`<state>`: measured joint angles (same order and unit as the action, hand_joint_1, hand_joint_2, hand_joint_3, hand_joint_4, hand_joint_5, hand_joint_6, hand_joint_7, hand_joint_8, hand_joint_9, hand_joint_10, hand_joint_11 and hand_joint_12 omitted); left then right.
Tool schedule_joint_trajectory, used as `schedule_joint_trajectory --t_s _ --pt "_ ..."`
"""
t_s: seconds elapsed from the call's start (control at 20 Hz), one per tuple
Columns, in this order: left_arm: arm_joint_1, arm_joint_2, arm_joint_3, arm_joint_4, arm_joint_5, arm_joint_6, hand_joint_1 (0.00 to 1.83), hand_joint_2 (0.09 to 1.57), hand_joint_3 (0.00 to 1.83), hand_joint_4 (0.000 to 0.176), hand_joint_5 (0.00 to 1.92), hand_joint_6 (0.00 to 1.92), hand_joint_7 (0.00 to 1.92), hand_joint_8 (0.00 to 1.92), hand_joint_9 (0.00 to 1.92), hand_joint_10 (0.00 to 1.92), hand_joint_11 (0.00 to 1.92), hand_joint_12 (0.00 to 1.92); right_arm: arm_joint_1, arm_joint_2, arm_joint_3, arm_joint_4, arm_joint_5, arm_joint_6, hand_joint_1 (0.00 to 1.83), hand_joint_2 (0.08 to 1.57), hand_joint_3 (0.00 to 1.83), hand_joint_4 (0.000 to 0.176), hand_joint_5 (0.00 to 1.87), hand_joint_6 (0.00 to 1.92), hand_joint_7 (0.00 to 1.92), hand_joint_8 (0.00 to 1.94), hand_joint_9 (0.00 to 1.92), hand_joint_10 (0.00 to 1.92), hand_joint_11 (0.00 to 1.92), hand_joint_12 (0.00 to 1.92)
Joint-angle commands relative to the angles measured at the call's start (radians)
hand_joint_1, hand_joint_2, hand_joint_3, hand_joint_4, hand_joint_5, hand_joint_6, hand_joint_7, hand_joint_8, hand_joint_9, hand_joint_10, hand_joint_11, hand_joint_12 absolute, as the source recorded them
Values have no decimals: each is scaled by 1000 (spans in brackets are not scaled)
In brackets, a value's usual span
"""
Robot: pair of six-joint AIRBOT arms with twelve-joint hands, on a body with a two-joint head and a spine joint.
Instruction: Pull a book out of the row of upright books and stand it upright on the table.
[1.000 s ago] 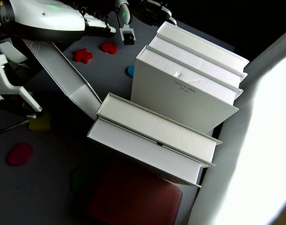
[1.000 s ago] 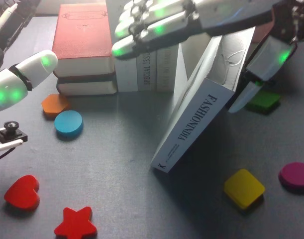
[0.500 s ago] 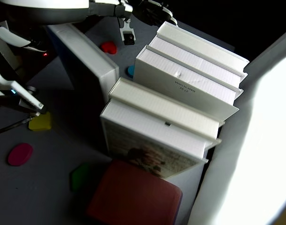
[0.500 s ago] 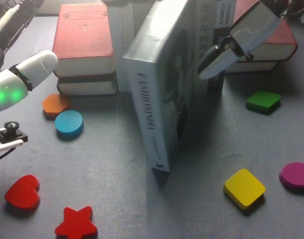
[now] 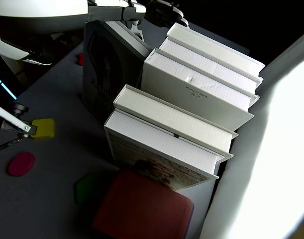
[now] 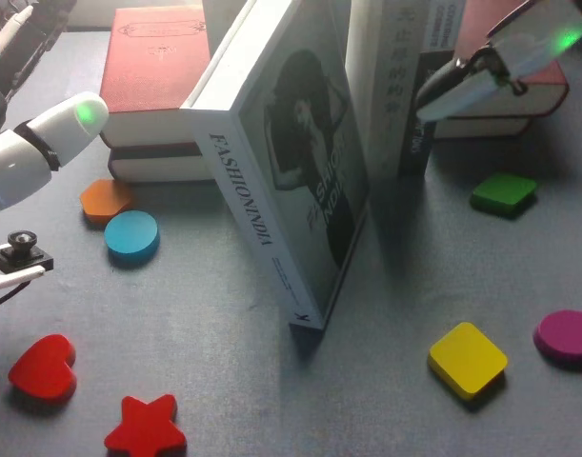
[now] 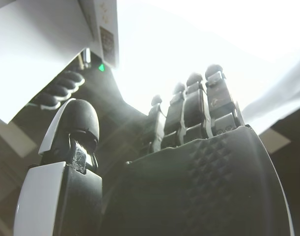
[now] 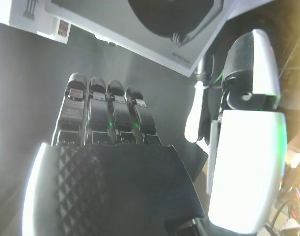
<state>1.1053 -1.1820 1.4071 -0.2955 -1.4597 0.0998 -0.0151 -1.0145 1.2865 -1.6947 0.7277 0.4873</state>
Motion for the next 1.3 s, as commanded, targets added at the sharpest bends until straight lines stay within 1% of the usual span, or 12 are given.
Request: schedule_joint_trajectory --t_s 0.0,0.05,0.2,0.25,0.3,0.45,0.65,0.7,0.9,1.05,1.1,1.25 --pt "-4 0 -2 -12 -135 -11 404 1354 0 58 17 6 0 0 0 0 0 0 6 21 -10 113 -4 -26 723 689 427 0 0 0 0 0 0 0 0 464" --pt "-4 1 -4 -11 -141 -11 421 1351 0 59 26 9 0 0 0 0 0 0 -3 45 -24 160 0 -59 751 705 522 7 0 0 0 0 0 0 0 532" --pt "-4 10 -13 -8 -161 -10 408 1349 0 72 29 5 0 0 0 0 0 0 -44 125 -66 305 2 -172 843 850 541 78 0 0 0 0 0 0 0 9" --pt "-2 15 -18 -8 -169 -9 408 1349 0 72 29 5 0 0 0 0 0 0 -68 151 -79 375 2 -224 843 850 541 78 0 0 0 0 0 0 0 9" --pt "0 22 -25 -8 -184 -3 412 1354 1 75 24 2 0 0 0 0 0 0 -106 185 -92 469 5 -291 853 1095 331 4 0 0 0 0 0 0 0 0" --pt "2 33 -38 -8 -206 7 485 1359 1 6 67 15 0 0 0 0 37 18 -210 239 -114 699 30 -442 697 1275 100 0 0 0 0 0 0 0 0 0" --pt "2 51 -55 -9 -227 16 346 1353 0 68 0 0 0 0 0 0 0 0 -363 285 -133 992 122 -606 682 1164 32 0 0 0 0 0 0 0 0 0" --pt "2 56 -60 -9 -237 19 384 1351 0 45 0 0 0 0 0 0 0 0 -391 292 -141 1045 146 -642 655 1160 29 0 0 0 0 0 0 0 17 8" --pt "3 79 -80 -10 -270 34 206 1356 1 72 0 0 0 0 0 0 0 0 -544 308 -183 1272 297 -803 569 1217 44 0 0 0 0 0 0 0 27 17" --pt "3 83 -85 -3 -272 38 159 1367 4 61 0 0 0 0 0 0 0 0 -695 304 -190 1430 453 -850 592 1219 37 0 0 0 0 0 0 0 18 26" --pt "3 83 -86 -1 -273 39 121 1333 0 102 0 0 0 0 0 0 0 0 -738 302 -194 1469 499 -860 583 1243 8 0 0 0 0 0 0 0 0 129" --pt "3 83 -93 4 -273 42 144 1323 0 148 0 0 0 0 0 0 0 0 -797 287 -204 1525 586 -881 532 1229 0 0 0 0 0 0 0 0 0 0"
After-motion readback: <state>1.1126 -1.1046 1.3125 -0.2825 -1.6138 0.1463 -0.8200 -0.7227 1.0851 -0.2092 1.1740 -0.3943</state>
